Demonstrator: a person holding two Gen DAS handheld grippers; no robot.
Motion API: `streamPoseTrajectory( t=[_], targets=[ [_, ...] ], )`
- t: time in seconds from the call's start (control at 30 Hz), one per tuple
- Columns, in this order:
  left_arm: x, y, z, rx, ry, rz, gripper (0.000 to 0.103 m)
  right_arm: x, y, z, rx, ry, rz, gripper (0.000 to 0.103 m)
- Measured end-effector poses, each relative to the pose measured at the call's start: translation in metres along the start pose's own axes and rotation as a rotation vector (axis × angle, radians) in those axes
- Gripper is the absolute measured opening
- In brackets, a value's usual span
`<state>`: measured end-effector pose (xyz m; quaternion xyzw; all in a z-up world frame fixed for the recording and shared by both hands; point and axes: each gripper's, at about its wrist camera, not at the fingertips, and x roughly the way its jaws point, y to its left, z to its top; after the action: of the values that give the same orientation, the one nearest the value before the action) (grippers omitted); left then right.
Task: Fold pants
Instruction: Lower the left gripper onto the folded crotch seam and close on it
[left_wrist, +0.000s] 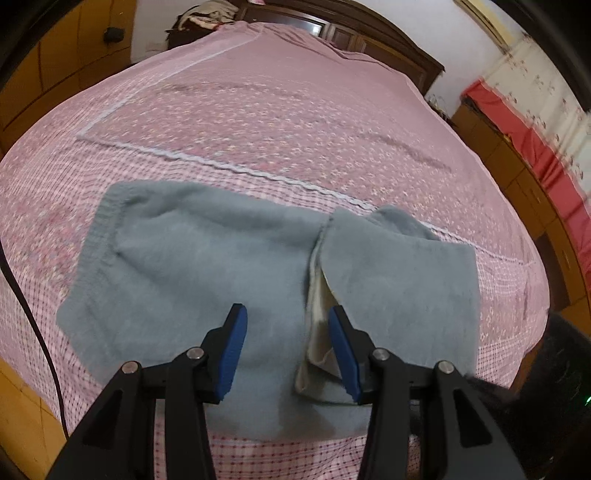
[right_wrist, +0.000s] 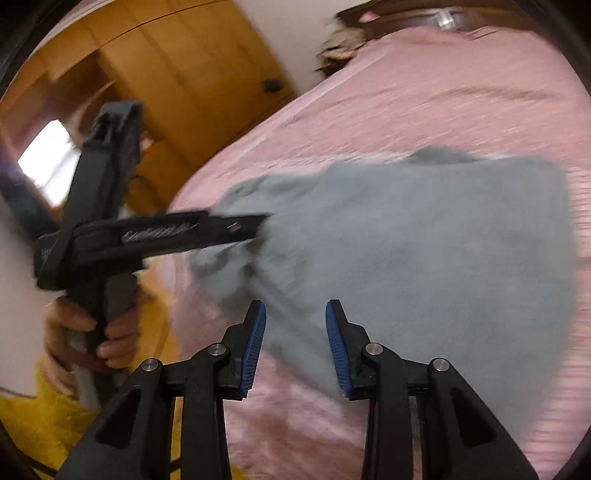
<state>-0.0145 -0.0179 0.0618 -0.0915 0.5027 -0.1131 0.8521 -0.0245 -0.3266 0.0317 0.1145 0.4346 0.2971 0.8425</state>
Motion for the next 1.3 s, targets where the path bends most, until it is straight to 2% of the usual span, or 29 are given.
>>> streamPoseTrajectory(
  t=[0.17, 0.37, 0.53, 0.67, 0.83, 1.0, 1.1, 1.17, 1.3],
  targets=[
    [0.012, -0.018, 0.008, 0.055, 0.012, -0.003, 0.048, -0.033, -0.026, 0.0, 0.03, -0.092, -0.229, 0.036],
    [0.012, -0.029, 0.012, 0.07, -0.004, -0.031, 0.048, -0.065, -0.076, -0.014, 0.155, -0.147, -0.331, 0.036],
    [-0.007, -0.031, 0.012, 0.034, -0.049, -0.055, 0.048, -0.072, -0.104, -0.025, 0.235, -0.15, -0.355, 0.036],
    [-0.006, -0.044, 0.017, 0.069, -0.042, -0.052, 0.053, -0.074, -0.109, -0.027, 0.245, -0.154, -0.361, 0.036],
    [0.02, -0.056, 0.017, 0.132, -0.01, 0.035, 0.054, -0.079, -0.103, -0.027, 0.201, -0.175, -0.41, 0.036],
    [0.052, -0.042, 0.021, 0.107, 0.03, 0.11, 0.054, -0.078, -0.111, -0.034, 0.23, -0.169, -0.391, 0.037],
    [0.062, -0.035, 0.019, 0.08, 0.043, 0.097, 0.055, -0.073, -0.116, -0.039, 0.248, -0.155, -0.38, 0.038],
    [0.062, -0.038, 0.017, 0.09, 0.029, 0.098, 0.059, -0.071, -0.118, -0.04, 0.251, -0.151, -0.377, 0.039],
    [0.063, -0.044, 0.013, 0.105, 0.014, 0.073, 0.06, -0.069, -0.121, -0.046, 0.264, -0.162, -0.359, 0.039]
  ],
)
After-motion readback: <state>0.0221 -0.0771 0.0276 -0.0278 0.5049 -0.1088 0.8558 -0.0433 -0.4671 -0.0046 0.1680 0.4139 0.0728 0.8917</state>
